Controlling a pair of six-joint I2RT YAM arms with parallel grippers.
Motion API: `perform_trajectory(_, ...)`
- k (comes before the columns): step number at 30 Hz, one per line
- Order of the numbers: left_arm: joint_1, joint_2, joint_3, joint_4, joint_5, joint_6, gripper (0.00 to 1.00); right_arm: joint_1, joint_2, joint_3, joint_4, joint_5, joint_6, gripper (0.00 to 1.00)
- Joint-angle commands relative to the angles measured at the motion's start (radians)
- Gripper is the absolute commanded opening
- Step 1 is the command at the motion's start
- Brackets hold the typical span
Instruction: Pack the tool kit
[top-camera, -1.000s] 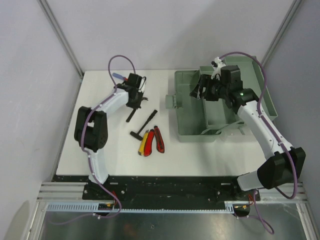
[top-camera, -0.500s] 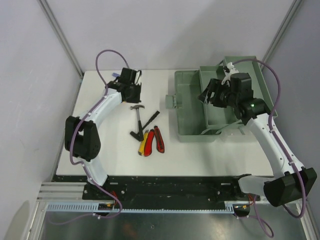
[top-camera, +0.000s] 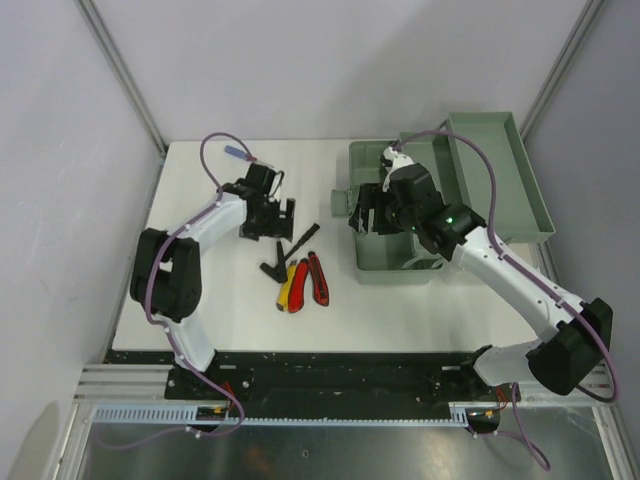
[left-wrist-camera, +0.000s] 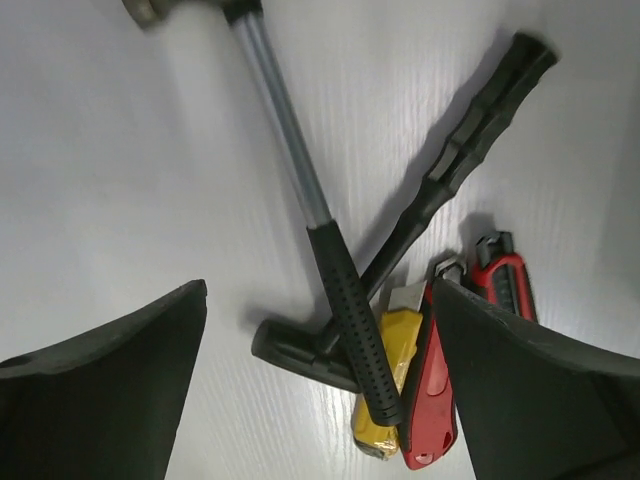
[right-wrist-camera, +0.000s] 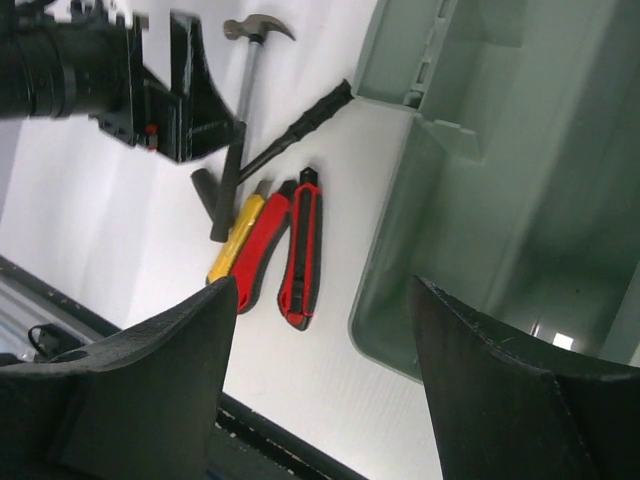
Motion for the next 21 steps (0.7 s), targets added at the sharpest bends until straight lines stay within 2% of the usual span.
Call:
perform_trajectory(1,-0.022,-0.035,-0.076,0.025,-0.016,-0.089,0.95,0.008,0.011,0.002,0.016,0.091,0.019,0.74)
perform_trajectory(6,-0.032,0.004,-0.098,0.057,0.003,-0.181,0.61,0.008,0.011,0.003,-0.019,0.11,0.003,0.73)
perform_trajectory(9,-0.044,0.035,-0.089,0.07,-0.012,-0.202,0.49,0.003,0.007,0.002,-0.035,0.116,-0.006,0.73)
perform_trajectory(12,-0.046,0.076,-0.069,0.071,-0.017,-0.214,0.45,-0.009,-0.004,-0.001,-0.049,0.116,-0.016,0.73)
perform_trajectory(18,-0.048,0.146,-0.041,0.072,-0.062,-0.227,0.47,-0.048,-0.041,-0.016,-0.066,0.105,-0.027,0.73)
perform_trajectory(20,-0.048,0.169,-0.024,0.071,-0.07,-0.226,0.43,-0.058,-0.05,-0.022,-0.072,0.103,-0.027,0.73)
perform_trajectory(21,-0.048,0.179,-0.016,0.072,-0.072,-0.224,0.38,-0.061,-0.055,-0.024,-0.077,0.104,-0.027,0.73)
